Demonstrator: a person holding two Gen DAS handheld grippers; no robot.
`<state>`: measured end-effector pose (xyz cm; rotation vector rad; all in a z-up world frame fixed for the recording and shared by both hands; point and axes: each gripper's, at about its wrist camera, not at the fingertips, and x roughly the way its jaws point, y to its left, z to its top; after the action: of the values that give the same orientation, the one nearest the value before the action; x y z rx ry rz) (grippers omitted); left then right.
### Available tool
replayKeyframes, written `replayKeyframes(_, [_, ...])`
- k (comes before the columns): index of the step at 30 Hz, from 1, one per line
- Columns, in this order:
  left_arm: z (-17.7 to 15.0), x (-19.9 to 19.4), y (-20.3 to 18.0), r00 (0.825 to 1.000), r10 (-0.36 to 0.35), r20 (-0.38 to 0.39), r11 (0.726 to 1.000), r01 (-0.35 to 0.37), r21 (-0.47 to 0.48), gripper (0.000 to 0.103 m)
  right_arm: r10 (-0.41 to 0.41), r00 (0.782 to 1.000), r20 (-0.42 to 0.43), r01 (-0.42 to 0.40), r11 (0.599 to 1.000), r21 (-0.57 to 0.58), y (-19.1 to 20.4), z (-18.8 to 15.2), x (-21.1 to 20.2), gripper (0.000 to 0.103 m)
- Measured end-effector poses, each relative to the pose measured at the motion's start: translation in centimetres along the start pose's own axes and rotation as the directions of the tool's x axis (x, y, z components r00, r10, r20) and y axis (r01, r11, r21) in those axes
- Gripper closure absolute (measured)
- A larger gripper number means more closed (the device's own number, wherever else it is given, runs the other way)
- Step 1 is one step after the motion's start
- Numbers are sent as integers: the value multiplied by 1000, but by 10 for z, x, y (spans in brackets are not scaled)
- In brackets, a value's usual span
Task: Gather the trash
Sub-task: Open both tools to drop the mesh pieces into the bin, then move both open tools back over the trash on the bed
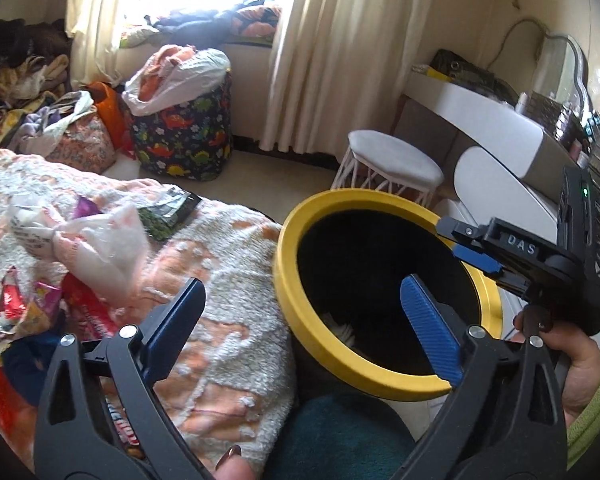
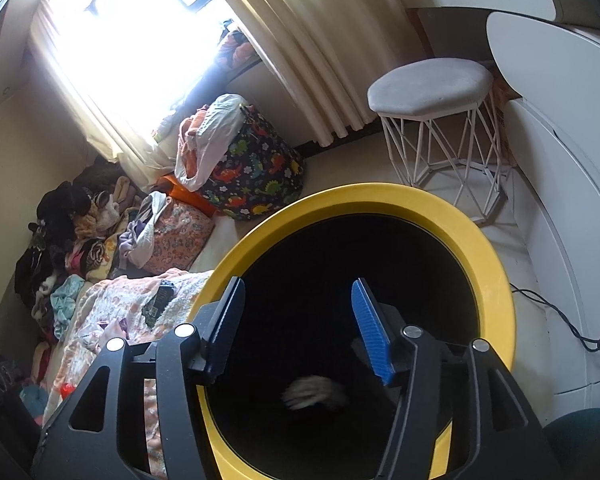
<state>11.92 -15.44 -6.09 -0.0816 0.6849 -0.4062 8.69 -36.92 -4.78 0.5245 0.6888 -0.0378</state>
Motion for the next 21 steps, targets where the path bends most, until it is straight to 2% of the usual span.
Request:
replayKeyframes(11, [7,-32,32,992,103,78,993,-97,-73,11,88,996,33,-84,991,-106,32,-5,-7,37])
replayKeyframes(21, [8,-51,57,983,147,110,983,-133,-126,11,169,985,27,-161,966,-204,62,-13,-11,32])
